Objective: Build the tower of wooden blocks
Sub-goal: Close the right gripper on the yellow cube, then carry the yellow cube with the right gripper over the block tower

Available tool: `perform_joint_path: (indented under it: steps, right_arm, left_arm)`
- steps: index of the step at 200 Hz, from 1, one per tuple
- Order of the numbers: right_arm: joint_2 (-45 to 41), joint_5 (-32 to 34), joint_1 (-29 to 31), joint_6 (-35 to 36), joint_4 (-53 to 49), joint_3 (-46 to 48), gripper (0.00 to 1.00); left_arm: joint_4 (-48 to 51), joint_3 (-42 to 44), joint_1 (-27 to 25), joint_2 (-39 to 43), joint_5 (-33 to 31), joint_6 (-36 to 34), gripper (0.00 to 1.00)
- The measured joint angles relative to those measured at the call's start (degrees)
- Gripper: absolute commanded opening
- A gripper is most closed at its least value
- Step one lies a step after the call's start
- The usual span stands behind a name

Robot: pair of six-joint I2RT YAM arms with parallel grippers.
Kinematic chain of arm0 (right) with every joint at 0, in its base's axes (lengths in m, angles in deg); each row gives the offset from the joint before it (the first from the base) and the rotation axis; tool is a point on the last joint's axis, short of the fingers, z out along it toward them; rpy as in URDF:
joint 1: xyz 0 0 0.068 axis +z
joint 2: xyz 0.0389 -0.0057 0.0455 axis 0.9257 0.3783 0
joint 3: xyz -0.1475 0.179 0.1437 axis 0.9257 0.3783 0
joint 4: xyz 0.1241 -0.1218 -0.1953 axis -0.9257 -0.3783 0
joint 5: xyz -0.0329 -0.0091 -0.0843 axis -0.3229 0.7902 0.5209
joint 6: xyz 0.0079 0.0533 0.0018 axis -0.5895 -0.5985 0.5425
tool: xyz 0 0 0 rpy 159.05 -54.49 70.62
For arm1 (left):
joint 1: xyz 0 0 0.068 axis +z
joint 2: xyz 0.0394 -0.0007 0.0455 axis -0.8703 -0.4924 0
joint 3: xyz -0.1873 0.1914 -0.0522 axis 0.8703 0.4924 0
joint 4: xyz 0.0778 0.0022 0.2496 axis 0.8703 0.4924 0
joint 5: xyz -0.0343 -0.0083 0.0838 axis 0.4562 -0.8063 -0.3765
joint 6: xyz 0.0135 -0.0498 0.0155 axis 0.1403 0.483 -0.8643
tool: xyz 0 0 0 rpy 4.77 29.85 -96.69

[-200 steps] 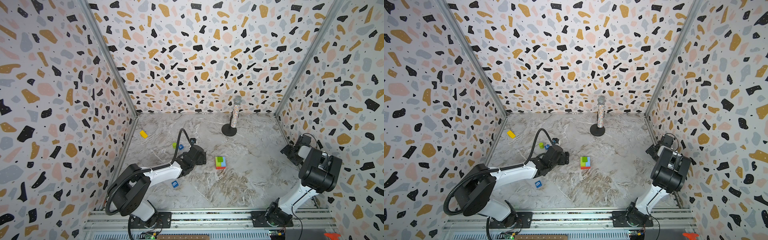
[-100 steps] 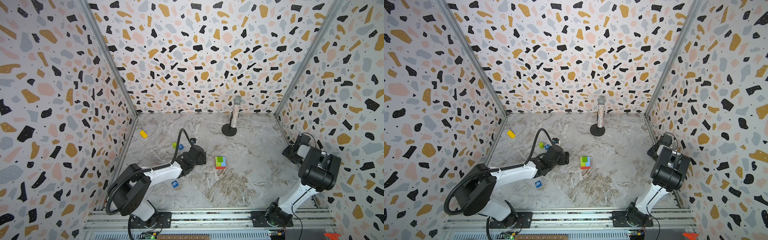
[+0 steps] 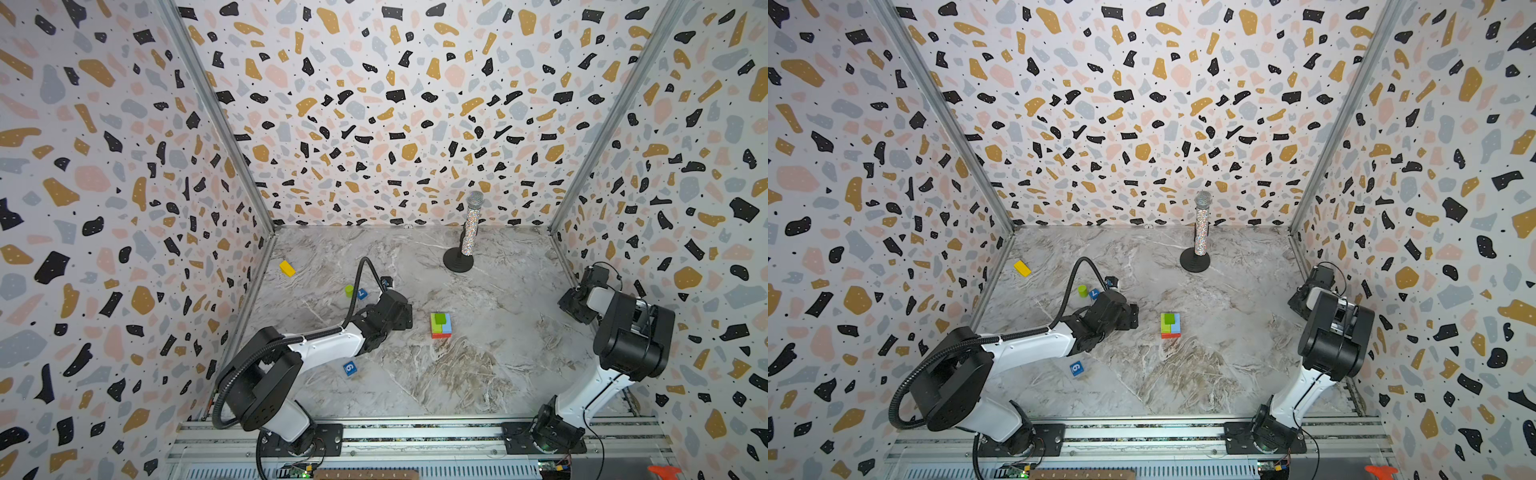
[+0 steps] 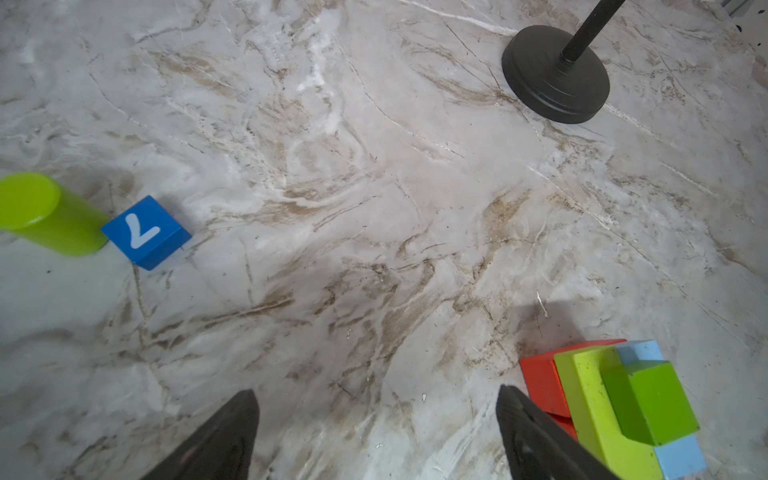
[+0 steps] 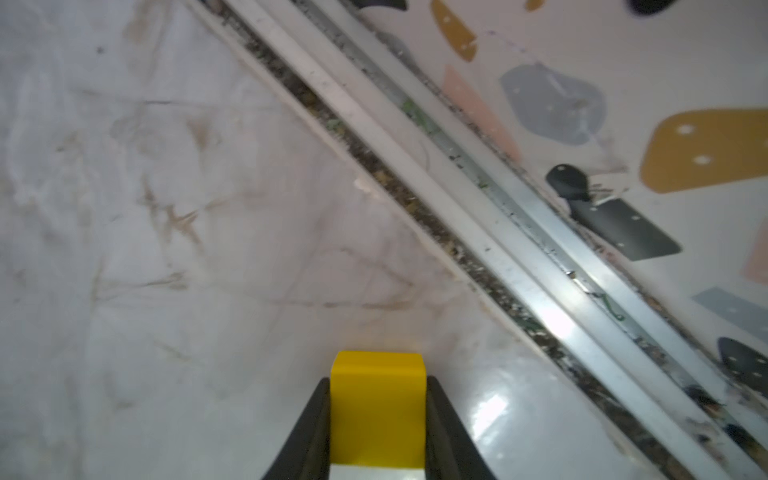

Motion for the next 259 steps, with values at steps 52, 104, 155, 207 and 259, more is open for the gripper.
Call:
perform_joint_path:
  steps: [52, 104, 155, 207, 259]
  right_arm:
    - [-4.2, -2.2, 8.8, 1.5, -4.4, 0.0, 0.31]
    - [-11.7, -6.9, 16.9, 2.8, -9.8, 0.0, 0.31]
    - [-15.8, -9.0, 30.1, 3.8, -15.5, -2.3, 0.31]
    - [-16.4, -5.9, 43.9, 3.1, -19.0, -5.3, 0.31]
    - [-15.2, -2.4, 53.9, 1.0, -22.3, -9.4, 0.31]
  left_arm:
    - [1.0, 0.0, 0.0, 2.3, -2.6, -0.1, 0.98]
    - [1.7, 2.4, 0.0, 6.6, -5.5, -0.1, 1.00]
    - [2.1, 6.3, 0.0, 9.7, -8.8, -0.1, 1.00]
    - [1.9, 6.9, 0.0, 10.4, -11.9, -0.3, 1.00]
    - [1.6, 7.2, 0.0, 9.3, -12.4, -0.3, 1.00]
